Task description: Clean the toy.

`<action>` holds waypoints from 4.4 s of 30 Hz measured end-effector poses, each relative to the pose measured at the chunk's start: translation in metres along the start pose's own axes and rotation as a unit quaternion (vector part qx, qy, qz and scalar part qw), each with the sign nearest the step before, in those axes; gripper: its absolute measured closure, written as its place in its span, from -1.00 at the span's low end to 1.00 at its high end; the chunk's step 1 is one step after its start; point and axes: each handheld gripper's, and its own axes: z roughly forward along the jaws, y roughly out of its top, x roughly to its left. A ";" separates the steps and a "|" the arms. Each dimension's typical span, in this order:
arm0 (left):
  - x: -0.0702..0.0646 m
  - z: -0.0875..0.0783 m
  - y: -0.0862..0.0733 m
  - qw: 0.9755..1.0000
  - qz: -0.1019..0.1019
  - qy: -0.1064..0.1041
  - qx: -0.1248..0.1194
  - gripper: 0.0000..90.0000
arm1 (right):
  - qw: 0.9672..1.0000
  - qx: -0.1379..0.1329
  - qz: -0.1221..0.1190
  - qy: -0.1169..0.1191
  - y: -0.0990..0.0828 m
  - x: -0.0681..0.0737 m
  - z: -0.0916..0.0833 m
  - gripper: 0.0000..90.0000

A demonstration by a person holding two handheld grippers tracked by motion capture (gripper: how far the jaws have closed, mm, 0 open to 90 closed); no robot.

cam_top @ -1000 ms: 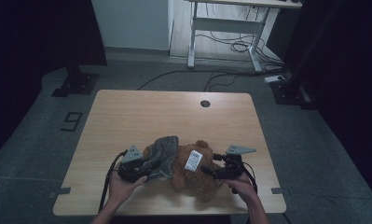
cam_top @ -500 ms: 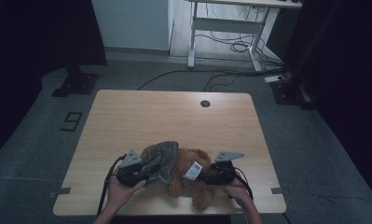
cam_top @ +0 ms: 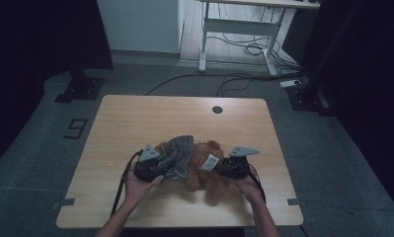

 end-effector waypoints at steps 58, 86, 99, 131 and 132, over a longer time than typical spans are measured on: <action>-0.048 0.023 0.031 0.997 0.071 0.036 0.017 0.65 | 0.999 -0.018 0.045 -0.001 -0.049 -0.003 -0.031 0.47; 0.059 -0.014 -0.039 0.993 -0.048 0.080 0.074 0.65 | 0.998 -0.028 0.054 0.009 -0.054 -0.007 -0.031 0.46; -0.025 -0.025 0.054 0.999 0.037 0.010 -0.016 0.65 | 0.998 -0.029 0.054 0.008 -0.054 -0.009 -0.031 0.46; 0.022 -0.013 0.039 0.996 -0.001 0.078 0.037 0.65 | 0.998 -0.025 0.057 0.012 -0.054 -0.008 -0.030 0.50; 0.025 -0.015 0.035 0.996 -0.004 0.078 0.036 0.65 | 0.998 -0.025 0.057 0.012 -0.054 -0.007 -0.030 0.50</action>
